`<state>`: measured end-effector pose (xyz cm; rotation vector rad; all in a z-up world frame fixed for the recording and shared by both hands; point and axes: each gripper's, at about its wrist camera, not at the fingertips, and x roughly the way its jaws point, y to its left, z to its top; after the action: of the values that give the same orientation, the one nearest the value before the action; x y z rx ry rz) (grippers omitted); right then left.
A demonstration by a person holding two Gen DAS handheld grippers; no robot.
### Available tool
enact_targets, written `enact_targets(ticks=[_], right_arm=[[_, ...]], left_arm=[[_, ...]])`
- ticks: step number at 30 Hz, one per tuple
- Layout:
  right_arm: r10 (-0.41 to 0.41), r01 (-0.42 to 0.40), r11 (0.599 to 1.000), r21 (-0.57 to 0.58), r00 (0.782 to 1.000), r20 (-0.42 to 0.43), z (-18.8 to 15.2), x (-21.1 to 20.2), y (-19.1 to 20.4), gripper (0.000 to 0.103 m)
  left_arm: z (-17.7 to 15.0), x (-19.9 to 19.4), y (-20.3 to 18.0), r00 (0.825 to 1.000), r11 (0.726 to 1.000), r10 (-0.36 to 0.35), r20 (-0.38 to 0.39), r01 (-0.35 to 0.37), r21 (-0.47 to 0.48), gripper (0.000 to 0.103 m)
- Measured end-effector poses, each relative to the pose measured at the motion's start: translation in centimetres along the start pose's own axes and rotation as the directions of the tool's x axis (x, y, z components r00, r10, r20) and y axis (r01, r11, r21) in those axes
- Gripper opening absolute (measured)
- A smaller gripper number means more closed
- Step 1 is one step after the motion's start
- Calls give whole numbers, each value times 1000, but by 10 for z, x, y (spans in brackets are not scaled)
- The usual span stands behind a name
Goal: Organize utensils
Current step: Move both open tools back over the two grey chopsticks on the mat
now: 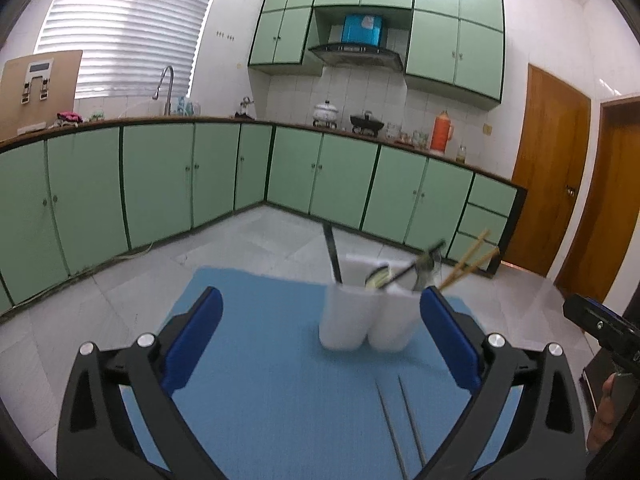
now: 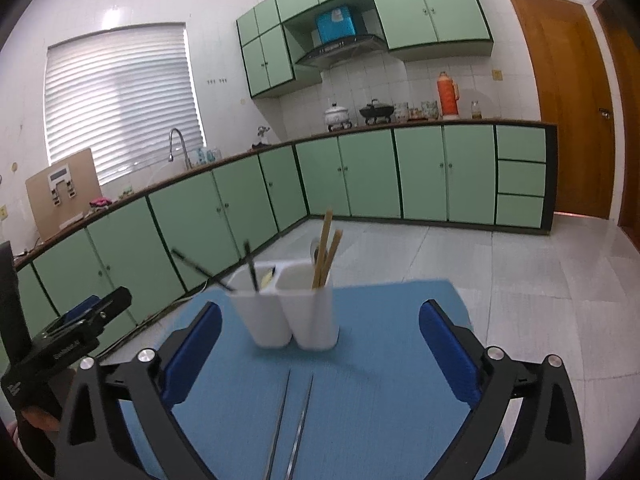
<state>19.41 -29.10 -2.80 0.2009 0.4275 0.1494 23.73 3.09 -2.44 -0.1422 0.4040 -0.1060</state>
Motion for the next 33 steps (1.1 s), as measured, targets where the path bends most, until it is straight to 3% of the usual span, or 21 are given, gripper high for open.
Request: enact_targets(ticks=[9, 16, 22, 33], right_arm=[[-18, 16, 1000, -24, 994, -107, -57, -18, 11, 97], [-35, 33, 999, -16, 979, -200, -113, -27, 19, 94], [-52, 47, 999, -23, 960, -277, -149, -26, 24, 83], [-67, 60, 998, -31, 929, -363, -182, -24, 38, 45]], left_arm=[[-51, -20, -3, 995, 998, 8, -101, -1, 61, 96], [-96, -31, -4, 981, 994, 14, -193, 7, 106, 96], [-124, -33, 1, 964, 994, 31, -265, 0, 114, 96], [-156, -35, -2, 933, 995, 29, -360, 7, 99, 96]])
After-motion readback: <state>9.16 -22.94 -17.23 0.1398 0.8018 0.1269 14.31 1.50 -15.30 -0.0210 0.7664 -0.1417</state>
